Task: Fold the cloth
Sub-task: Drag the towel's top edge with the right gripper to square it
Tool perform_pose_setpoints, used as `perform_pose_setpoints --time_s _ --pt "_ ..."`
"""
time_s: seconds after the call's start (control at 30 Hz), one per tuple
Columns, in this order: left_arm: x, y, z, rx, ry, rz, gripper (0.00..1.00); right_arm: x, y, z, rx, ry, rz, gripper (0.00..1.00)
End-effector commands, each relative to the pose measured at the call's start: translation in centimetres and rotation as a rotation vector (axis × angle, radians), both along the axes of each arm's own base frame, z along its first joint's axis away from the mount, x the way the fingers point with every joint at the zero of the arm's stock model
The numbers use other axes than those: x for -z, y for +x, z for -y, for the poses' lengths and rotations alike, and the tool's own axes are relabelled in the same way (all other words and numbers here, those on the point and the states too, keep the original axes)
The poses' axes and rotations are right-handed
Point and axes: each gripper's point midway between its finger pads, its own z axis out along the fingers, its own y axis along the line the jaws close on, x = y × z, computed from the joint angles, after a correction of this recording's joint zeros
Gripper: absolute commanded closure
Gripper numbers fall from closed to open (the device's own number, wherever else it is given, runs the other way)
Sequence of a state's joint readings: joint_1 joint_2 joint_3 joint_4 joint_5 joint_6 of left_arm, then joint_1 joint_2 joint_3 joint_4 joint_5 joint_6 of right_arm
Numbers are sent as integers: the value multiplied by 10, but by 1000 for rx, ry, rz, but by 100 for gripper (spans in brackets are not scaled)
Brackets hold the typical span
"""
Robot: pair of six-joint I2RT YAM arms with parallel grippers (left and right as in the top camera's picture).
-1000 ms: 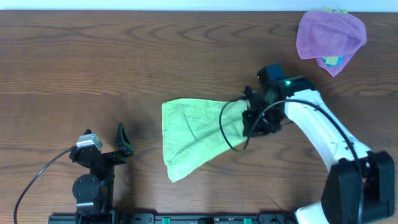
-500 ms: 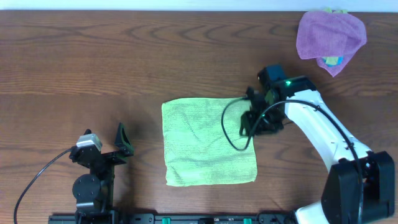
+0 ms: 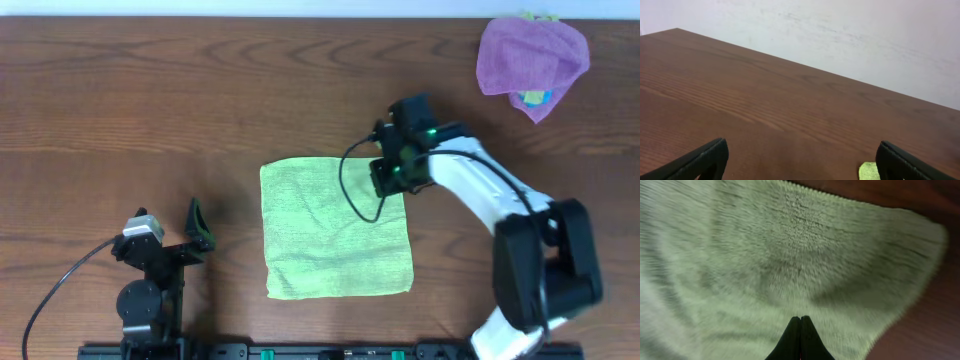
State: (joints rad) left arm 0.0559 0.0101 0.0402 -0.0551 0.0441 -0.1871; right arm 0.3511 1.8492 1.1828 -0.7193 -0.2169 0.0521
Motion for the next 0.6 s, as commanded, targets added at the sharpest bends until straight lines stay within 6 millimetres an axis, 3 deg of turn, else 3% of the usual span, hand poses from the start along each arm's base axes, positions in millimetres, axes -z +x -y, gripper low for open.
perform_pose_setpoints --time_s 0.0,0.43,0.57 --pt "20 0 -1 -11 -4 -48 5 3 7 -5 -39 -84 63 99" --pt "21 0 -1 -11 -4 -48 5 -6 6 -69 -198 -4 187 99" --pt "20 0 -1 -10 -4 -48 5 -3 8 -80 -219 4 209 99"
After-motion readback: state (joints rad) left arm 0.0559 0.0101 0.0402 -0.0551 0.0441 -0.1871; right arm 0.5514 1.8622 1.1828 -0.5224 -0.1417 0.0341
